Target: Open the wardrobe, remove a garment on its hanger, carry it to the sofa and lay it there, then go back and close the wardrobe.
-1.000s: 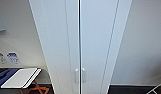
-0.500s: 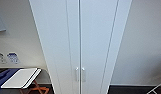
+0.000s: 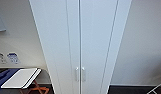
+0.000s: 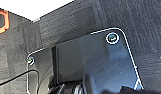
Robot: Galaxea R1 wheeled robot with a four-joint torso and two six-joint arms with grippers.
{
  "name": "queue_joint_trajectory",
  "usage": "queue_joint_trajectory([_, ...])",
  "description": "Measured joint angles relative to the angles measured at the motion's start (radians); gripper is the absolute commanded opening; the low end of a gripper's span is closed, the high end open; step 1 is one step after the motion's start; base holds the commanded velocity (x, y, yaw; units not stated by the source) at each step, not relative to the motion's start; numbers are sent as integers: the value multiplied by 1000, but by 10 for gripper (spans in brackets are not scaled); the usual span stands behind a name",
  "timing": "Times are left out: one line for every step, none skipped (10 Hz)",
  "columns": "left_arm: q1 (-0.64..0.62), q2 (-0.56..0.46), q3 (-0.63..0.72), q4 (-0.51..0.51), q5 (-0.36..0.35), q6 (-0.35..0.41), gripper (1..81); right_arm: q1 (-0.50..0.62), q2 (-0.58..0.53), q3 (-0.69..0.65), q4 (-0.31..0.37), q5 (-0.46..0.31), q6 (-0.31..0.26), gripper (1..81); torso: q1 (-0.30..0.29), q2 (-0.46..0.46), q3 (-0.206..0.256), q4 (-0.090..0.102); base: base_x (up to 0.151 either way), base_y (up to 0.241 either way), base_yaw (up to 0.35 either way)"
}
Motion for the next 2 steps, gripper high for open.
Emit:
queue_joint_trajectory([6, 54, -60, 12, -15, 3, 811, -25, 55, -67, -34, -3, 0, 811, 0, 0, 0, 0, 0, 0, 0])
queue_joint_trajectory([15, 103, -111, 22, -21, 3, 811, -47, 104, -134, -66, -8, 0, 811, 0, 0, 0, 0, 0, 0, 0])
